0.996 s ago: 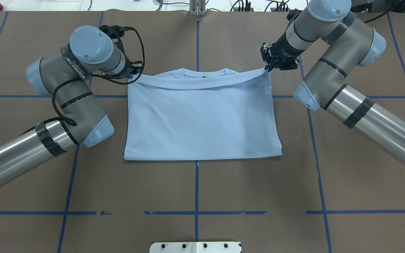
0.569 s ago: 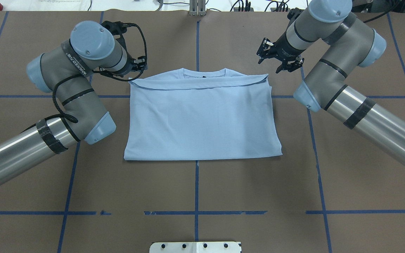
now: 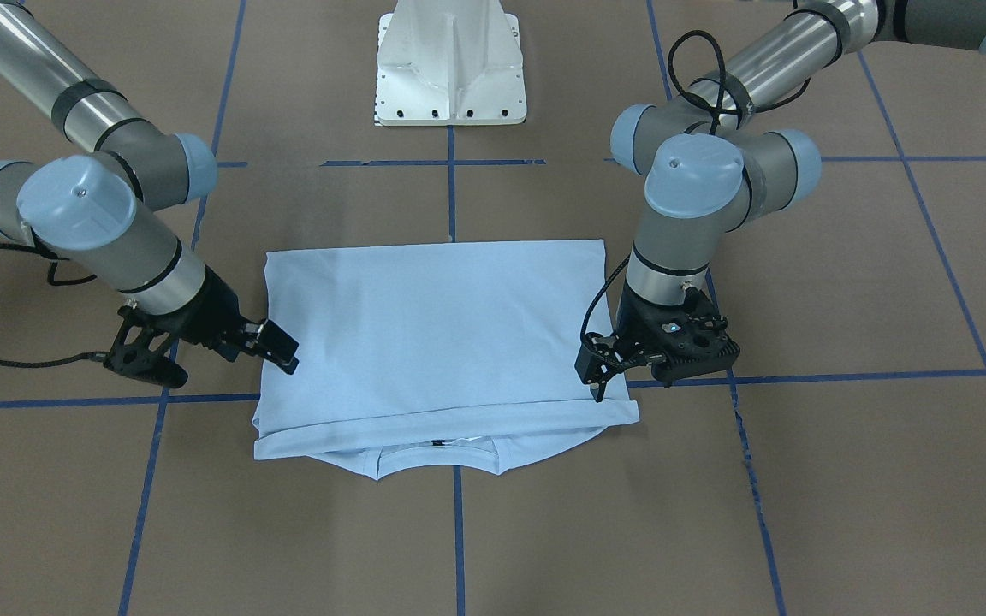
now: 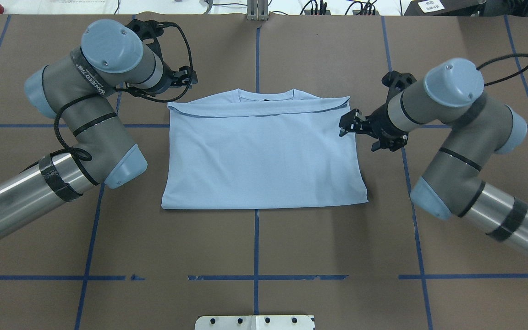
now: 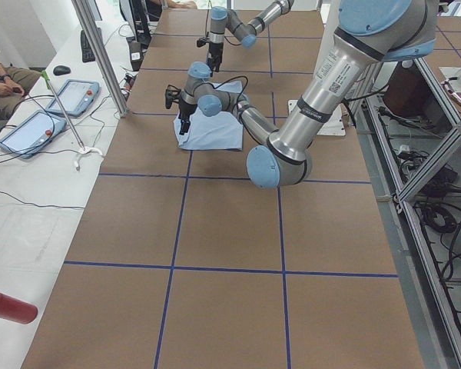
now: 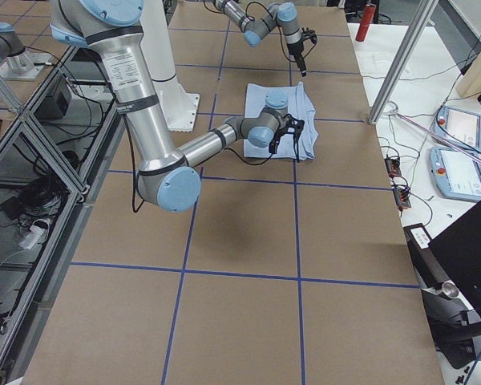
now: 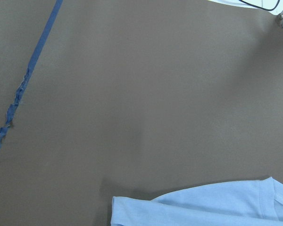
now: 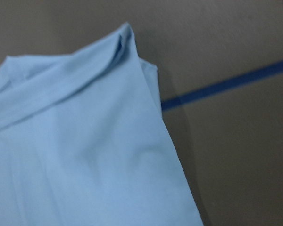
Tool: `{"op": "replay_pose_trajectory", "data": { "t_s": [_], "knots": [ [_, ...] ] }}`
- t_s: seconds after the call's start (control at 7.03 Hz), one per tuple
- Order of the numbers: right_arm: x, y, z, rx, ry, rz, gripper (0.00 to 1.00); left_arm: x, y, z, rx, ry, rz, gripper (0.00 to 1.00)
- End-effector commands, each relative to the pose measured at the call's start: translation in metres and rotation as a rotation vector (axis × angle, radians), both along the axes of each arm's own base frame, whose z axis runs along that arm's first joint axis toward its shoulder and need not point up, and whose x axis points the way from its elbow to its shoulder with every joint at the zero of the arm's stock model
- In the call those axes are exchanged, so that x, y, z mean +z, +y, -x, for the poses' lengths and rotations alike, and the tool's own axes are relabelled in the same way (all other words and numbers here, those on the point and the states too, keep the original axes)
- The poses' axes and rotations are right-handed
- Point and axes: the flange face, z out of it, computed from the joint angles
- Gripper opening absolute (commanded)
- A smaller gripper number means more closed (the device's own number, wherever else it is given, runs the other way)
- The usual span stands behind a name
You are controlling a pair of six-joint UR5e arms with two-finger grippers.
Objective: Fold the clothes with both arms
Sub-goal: 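Move the right gripper to the folded shirt's corner nearest the robot and grasp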
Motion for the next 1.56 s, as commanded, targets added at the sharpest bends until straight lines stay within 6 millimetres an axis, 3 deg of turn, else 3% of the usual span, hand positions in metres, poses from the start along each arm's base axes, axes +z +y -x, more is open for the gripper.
{"op": "replay_pose_trajectory", "data": {
  "t_s": [0.0,0.28,0.71,1.28,1.42],
  "knots": [
    [0.019,0.083,-0.003,-0.045,0.024,-0.002,1.00,-0.007,0.003,0.004,-0.002,0.009,-0.008,1.00],
    [0.027,0.102,0.017,-0.071,0.049,-0.011,0.99,-0.010,0.006,0.007,-0.004,0.010,-0.006,1.00],
    [0.018,0.103,0.034,-0.085,0.087,0.008,0.92,-0.008,0.006,0.008,-0.004,0.008,-0.004,1.00],
    [0.028,0.101,0.037,-0.086,0.109,0.006,0.59,-0.007,0.007,0.007,-0.001,0.008,-0.005,1.00],
    [0.028,0.101,0.037,-0.087,0.108,0.004,0.32,-0.003,0.007,0.007,-0.001,0.002,-0.002,1.00]
  ]
}}
